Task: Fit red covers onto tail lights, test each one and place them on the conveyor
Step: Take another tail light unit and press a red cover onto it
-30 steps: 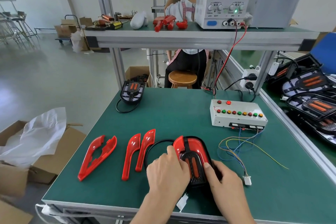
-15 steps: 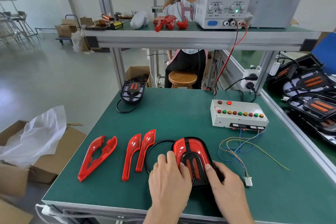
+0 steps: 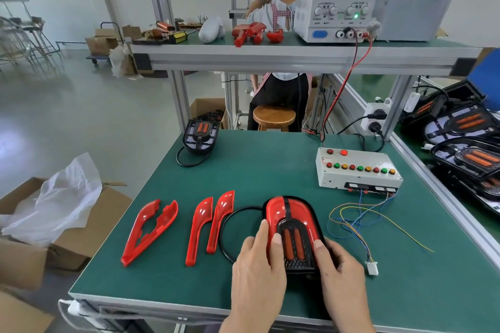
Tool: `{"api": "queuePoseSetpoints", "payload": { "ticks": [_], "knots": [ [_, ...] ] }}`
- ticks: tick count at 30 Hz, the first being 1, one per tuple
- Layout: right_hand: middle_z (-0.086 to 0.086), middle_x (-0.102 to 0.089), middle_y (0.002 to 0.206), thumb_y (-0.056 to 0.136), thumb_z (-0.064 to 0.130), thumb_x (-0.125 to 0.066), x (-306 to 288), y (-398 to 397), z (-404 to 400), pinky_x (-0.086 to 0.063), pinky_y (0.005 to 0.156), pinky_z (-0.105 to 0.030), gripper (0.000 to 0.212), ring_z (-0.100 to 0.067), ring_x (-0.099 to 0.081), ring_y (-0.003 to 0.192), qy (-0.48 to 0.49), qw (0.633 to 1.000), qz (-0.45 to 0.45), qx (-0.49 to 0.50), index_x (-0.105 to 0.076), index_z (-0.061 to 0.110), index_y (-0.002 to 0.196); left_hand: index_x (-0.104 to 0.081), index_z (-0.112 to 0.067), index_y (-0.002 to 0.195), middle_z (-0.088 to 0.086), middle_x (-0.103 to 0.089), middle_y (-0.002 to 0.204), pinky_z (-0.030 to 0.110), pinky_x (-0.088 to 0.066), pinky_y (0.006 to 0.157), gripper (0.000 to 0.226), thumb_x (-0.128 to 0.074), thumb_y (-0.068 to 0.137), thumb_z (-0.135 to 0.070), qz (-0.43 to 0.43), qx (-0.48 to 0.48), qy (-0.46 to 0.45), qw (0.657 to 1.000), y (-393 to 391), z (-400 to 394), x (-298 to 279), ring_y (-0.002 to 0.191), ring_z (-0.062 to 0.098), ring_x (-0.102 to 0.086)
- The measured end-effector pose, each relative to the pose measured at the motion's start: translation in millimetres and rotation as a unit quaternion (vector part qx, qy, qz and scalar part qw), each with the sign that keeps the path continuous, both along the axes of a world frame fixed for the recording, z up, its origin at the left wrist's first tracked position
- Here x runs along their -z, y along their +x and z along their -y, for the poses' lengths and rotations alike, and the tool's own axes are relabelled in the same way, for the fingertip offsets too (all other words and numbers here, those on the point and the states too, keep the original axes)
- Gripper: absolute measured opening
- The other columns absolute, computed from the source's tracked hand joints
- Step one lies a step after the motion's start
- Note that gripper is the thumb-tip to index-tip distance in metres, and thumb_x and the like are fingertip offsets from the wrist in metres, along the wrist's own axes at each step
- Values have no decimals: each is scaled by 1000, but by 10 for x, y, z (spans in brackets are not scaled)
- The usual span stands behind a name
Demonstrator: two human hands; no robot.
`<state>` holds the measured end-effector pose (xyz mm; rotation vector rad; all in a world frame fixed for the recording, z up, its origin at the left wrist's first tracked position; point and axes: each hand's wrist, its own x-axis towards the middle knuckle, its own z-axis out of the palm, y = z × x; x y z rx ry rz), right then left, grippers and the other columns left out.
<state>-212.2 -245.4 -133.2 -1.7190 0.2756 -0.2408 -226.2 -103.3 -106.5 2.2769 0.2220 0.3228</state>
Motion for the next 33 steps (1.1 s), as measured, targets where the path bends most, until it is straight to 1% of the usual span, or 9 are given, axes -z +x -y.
{"api": "queuePoseSetpoints", "payload": {
  "ticks": [3,6,9,12,22,25,28,30,33],
  "knots": [
    [25,-75,91,96,28,-65,-1,-30,-73,-48,76,-10,11,12,-67,88,16,1000,11,11,-71,34,102,-44,-41,151,-22,-54,107,17,-37,88,46,-47,106,-38,-18,6,-79,997,58,-52,-6,97,-5,-55],
    [36,-71,92,96,27,-65,-8,-66,-113,-47,73,-4,14,15,-65,88,27,999,21,20,-69,39,101,-40,-50,149,-24,-58,123,23,-43,106,50,-53,104,-35,-35,25,-193,980,81,-101,-5,119,1,-58],
    [33,-72,91,95,27,-65,3,-87,-117,-48,70,-3,16,12,-67,86,37,999,23,29,-68,42,97,-44,-50,140,-10,-70,117,23,-54,91,43,-58,102,-33,-74,32,-313,946,93,-136,29,99,5,-70],
    [27,-75,95,96,24,-65,39,-89,-103,-51,75,-9,17,8,-70,89,49,998,30,36,-70,40,100,-65,-21,124,-5,-78,107,18,-55,76,24,-57,104,-31,-120,62,-399,907,109,-158,6,95,6,-74],
    [14,-77,97,92,31,-70,-55,-63,30,-51,84,-23,7,7,-69,88,19,999,-28,-17,-70,30,99,-60,-30,118,-6,-77,101,36,-64,73,19,-45,108,-37,-118,130,-341,923,152,-232,-18,87,13,-75],
    [18,-71,109,88,55,-63,-218,-12,96,-47,93,-27,36,2,-64,100,-101,994,-27,-10,-67,30,113,-61,-30,123,-9,-77,107,36,-63,80,22,-43,110,-34,-112,151,-335,923,184,-282,-44,97,11,-74],
    [16,-53,126,92,52,-60,-555,220,96,-39,101,-28,43,-2,-49,119,-233,970,72,3,-59,29,129,-62,-27,127,-6,-77,107,30,-61,70,25,-44,110,-30,-117,165,-339,919,193,-329,-64,95,12,-74],
    [15,-51,129,94,51,-60,-779,498,70,-37,107,-30,43,-3,-43,125,-287,950,109,-50,-60,28,130,-62,-28,127,-4,-77,106,28,-59,69,25,-44,110,-29,-116,179,-336,917,188,-349,-71,93,12,-74],
    [14,-55,127,95,54,-57,-1035,939,32,-41,107,-34,45,-7,-50,122,-355,910,13,-213,-60,31,133,-62,-32,128,-3,-77,108,26,-59,70,26,-42,111,-28,-117,195,-333,915,166,-358,-94,94,15,-74]
  ]
}}
